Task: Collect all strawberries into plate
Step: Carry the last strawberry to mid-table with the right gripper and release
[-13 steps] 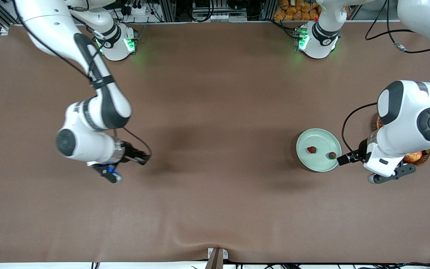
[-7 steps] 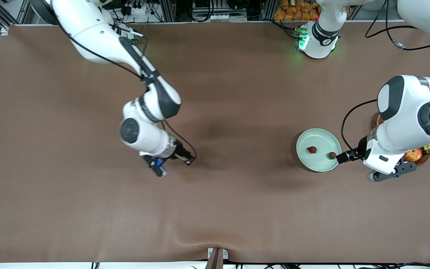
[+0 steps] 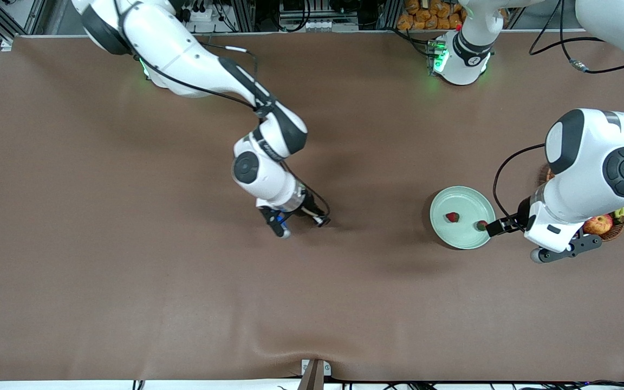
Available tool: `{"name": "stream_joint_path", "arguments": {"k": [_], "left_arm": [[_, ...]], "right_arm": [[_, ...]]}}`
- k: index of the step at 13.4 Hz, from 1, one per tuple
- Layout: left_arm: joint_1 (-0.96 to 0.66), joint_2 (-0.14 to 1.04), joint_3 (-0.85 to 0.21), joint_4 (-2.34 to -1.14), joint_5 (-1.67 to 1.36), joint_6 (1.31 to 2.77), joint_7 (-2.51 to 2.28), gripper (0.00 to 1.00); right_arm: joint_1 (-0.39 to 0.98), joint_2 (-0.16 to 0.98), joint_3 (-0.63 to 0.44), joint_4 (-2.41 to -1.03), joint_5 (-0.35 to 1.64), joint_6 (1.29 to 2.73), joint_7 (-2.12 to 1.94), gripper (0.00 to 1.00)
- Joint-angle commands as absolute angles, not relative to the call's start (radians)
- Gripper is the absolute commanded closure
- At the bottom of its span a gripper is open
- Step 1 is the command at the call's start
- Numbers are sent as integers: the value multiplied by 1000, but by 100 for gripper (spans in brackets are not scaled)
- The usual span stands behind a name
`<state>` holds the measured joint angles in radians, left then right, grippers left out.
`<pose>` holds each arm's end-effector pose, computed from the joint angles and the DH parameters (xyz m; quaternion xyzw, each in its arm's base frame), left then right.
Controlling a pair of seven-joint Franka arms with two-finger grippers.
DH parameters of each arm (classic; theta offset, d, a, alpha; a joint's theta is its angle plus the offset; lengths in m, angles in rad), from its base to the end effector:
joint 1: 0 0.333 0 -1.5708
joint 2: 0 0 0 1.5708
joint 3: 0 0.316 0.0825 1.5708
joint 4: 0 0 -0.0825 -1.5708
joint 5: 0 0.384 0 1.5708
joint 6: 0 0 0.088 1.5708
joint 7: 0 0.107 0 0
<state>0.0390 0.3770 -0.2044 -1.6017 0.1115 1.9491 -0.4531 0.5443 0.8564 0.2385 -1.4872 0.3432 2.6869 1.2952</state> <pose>0.6571 -0.0865 0.4146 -0.9915 -0.1289 0.0057 0.0166 0.5608 0.4902 0.2069 -0.8703 0.4256 0.0699 0.2379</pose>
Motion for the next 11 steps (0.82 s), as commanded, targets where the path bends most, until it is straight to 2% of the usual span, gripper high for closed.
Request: {"name": "stream_joint_path", "arguments": {"k": [1,2,3,4,9,11], "left_arm": [[29,371,-202,-1614,95,1934,-440,0],[28,373,-202,-1612,95,1933,-442,0],[26,373,-209,-1612,95,1933,-451,0],[28,373,-221,-1611,95,1934,-457,0],[2,397,-225,-1611,95,1934,-463,0],[-11,397,-225,-1611,94,1934,-463,0]], "right_arm": [[577,929,239,-1419,353,2733,1316,100],[584,939,239,-1419,353,2740,1316,94],[591,940,239,-1419,353,2747,1316,63],[594,940,239,-1419,353,2747,1321,1],[577,891,239,-1419,339,2731,1345,0],[543,855,236,-1419,324,2680,1338,0]]}}
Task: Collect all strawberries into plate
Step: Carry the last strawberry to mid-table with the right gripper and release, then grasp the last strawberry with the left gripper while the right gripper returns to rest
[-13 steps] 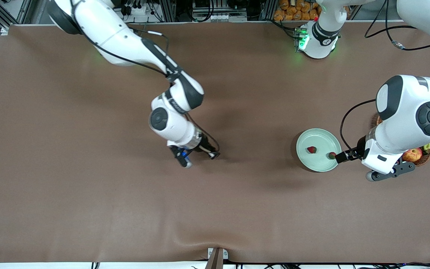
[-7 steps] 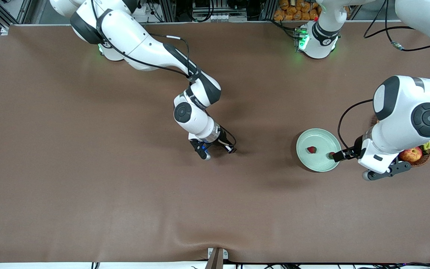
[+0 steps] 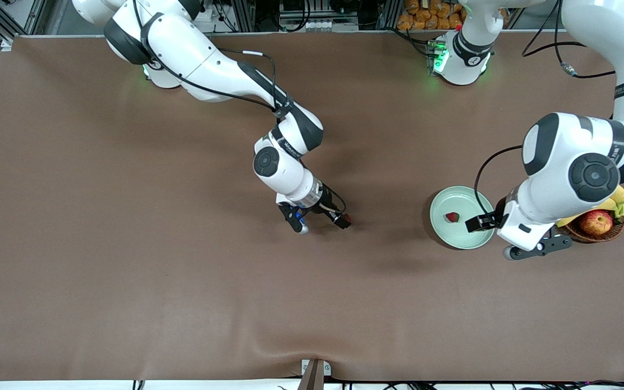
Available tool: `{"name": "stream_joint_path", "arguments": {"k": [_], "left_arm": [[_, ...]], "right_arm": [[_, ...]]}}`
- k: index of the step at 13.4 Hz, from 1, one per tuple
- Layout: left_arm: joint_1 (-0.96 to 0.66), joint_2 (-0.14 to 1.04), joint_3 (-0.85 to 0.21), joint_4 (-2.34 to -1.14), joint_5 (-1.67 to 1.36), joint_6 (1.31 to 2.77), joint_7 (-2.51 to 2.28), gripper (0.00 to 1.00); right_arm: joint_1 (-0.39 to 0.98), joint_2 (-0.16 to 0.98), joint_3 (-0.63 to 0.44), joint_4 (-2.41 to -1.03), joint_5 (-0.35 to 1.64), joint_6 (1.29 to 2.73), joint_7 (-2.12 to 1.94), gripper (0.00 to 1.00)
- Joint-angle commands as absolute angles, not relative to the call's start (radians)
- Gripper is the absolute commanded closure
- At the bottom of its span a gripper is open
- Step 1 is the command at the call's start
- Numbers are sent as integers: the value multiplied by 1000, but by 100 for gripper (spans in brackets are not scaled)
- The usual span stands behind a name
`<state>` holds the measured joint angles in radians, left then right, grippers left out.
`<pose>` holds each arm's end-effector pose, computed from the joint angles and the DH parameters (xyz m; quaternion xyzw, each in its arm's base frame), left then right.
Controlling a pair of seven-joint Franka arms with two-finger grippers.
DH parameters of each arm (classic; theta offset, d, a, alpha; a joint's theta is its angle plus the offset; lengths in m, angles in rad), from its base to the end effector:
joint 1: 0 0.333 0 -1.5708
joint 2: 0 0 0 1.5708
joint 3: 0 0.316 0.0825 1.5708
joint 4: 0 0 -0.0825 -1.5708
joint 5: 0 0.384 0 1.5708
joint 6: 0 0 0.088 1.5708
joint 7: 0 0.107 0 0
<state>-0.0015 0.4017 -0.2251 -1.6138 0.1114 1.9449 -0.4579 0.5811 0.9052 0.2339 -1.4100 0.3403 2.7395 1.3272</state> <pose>0.6497 -0.1248 0.3935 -0.9944 -0.1009 0.0256 0.0168 0.5632 0.5137 0.2107 -0.8603 0.4302 0.0556 0.2679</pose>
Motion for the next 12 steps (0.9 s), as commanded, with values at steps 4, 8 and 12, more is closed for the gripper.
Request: {"name": "stream_joint_path", "arguments": {"k": [4,8,12], "left_arm": [[-64,402,-230,-1614,92,1934,-544,0],[-179,477,-230,-1609,94,1985,-724,0],[-314,535,-230,-1608,104,2040,-897,0]], "right_arm": [[413,778,250,-1356,175,2290,1338,0],[264,663,250,-1342,172,2073,1321,0],[146,551,241,-1341,166,1866,1012,0]]}}
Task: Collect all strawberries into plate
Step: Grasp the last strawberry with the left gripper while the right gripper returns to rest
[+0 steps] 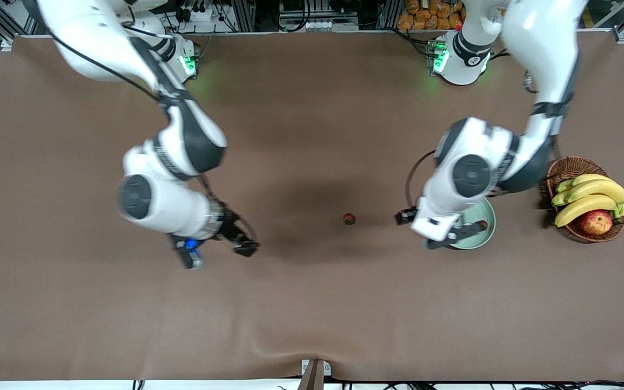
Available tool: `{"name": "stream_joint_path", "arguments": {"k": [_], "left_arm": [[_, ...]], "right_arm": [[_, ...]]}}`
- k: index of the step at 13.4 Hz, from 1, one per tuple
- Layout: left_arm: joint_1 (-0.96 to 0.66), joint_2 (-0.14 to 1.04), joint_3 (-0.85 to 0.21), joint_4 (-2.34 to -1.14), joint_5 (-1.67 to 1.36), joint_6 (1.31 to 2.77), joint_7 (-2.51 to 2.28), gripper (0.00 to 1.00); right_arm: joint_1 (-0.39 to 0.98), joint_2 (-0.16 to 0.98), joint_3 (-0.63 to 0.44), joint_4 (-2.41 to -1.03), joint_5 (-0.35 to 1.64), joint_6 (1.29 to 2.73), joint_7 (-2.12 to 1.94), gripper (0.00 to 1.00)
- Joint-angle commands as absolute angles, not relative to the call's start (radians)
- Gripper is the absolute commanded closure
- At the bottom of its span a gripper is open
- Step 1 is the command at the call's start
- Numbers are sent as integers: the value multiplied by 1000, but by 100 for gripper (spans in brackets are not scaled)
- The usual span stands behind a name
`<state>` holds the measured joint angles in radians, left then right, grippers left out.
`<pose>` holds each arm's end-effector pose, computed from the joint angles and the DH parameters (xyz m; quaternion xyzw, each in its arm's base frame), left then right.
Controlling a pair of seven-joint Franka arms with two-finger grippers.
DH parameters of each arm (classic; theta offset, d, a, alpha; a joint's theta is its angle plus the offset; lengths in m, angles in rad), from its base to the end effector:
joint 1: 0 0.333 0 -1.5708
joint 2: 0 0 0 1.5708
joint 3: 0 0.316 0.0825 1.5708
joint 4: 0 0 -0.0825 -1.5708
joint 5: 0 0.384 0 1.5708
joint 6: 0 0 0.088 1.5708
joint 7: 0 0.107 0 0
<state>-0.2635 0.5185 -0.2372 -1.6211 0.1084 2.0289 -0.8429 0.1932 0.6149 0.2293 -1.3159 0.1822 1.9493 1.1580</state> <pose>0.6014 -0.3004 0.3210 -0.9865 -0.1562 0.0443 0.0204 0.6738 0.2752 0.3913 -0.9019 0.4048 0.0951 0.1171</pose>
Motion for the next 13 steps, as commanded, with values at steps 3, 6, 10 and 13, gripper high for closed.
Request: {"name": "stream_joint_path", "arguments": {"k": [3,6,10,13], "left_arm": [[-392,596,-229,-1570,113,2075,-897,0],[-455,669,-229,-1528,213,2100,-888,0],[-492,738,-229,-1525,296,2212,-888,0],[-509,770,-229,-1525,340,2250,-884,11]], "right_arm": [[25,522,247,-1325,169,1721,856,0],[-17,468,201,-1309,138,1684,583,0],[15,388,97,-1305,130,1616,255,0],[74,289,-12,-1342,132,1560,255,0]]}}
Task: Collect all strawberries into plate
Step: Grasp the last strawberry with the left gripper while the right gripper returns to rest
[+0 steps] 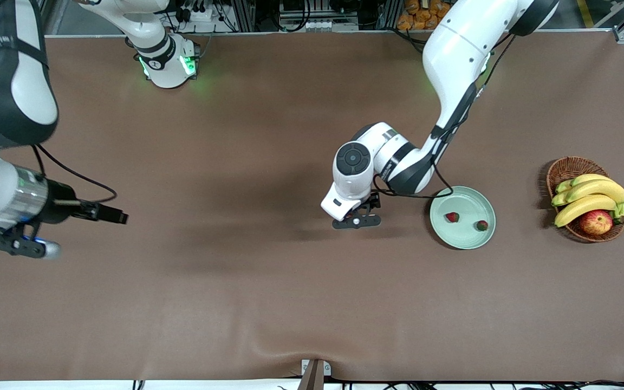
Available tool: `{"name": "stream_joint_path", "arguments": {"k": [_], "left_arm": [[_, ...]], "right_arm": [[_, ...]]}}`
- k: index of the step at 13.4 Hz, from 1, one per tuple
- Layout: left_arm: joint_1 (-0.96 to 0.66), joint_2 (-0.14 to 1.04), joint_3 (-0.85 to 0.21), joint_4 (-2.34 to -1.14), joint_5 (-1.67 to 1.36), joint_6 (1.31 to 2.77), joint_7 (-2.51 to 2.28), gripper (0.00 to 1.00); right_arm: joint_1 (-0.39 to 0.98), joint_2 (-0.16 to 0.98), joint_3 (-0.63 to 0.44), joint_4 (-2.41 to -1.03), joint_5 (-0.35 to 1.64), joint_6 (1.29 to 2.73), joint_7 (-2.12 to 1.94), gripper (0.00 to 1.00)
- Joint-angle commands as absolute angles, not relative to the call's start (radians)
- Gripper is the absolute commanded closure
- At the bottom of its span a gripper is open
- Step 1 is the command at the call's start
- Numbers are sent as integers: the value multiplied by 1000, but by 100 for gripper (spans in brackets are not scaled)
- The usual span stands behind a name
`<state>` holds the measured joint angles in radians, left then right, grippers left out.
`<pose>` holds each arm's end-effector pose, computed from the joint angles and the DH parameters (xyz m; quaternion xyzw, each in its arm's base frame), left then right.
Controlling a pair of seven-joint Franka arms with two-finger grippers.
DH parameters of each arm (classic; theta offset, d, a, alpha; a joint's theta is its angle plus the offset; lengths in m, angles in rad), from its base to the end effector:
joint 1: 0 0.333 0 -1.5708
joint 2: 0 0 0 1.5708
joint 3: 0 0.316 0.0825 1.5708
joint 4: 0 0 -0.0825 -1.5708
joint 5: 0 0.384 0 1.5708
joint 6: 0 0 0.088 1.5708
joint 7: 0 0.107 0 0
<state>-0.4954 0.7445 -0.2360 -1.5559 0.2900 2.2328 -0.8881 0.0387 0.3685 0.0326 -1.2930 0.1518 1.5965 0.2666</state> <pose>0.5414 -0.4426 0.2132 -0.9992 -0.0149 -0.0093 0.0366 0.6591 0.0591 0.5344 -0.9909 0.1024 0.0455 0.0750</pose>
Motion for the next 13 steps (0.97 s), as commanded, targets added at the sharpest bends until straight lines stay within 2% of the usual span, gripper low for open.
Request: {"name": "stream_joint_path", "arguments": {"k": [1,6,8,9,13], "left_arm": [[-508,775,-229,-1525,359,2256,-874,13],[-505,796,-227,-1526,360,2276,-867,22],[-505,807,-229,-1525,359,2290,-868,25],[-505,808,-227,-1525,359,2304,-868,30],[-503,813,-227,-1526,357,2310,-868,45]], "right_arm": [[69,247,-17,-1367,127,1543,249,0],[48,13,-17,-1586,84,1577,180,0],[40,-82,-15,-1716,84,1662,150,0],[37,-96,-15,-1735,84,1680,149,0],[-9,17,-20,-1536,54,1631,95,0]]}}
